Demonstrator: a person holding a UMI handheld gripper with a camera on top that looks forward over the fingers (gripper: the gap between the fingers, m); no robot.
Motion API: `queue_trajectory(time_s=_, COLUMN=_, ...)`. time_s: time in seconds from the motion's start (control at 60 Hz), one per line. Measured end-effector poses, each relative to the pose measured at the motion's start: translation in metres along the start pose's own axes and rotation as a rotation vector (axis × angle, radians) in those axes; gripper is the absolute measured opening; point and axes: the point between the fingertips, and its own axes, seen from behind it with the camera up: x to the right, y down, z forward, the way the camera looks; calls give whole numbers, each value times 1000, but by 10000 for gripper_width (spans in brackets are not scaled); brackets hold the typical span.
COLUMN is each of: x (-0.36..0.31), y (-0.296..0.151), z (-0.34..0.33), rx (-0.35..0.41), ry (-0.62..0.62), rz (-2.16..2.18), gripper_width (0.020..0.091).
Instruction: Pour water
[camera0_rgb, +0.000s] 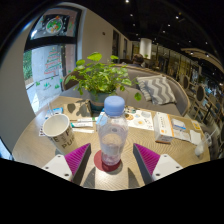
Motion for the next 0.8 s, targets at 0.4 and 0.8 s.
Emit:
queue_trajectory(time_s=0.4, x=-55, y=-3, z=-171, rx=-81, ry=130, rz=26, gripper_width=854)
queue_trajectory(time_s=0.8, x=-78, y=-6, z=-215, rx=-65, ry=160, rz=77, gripper_width=856)
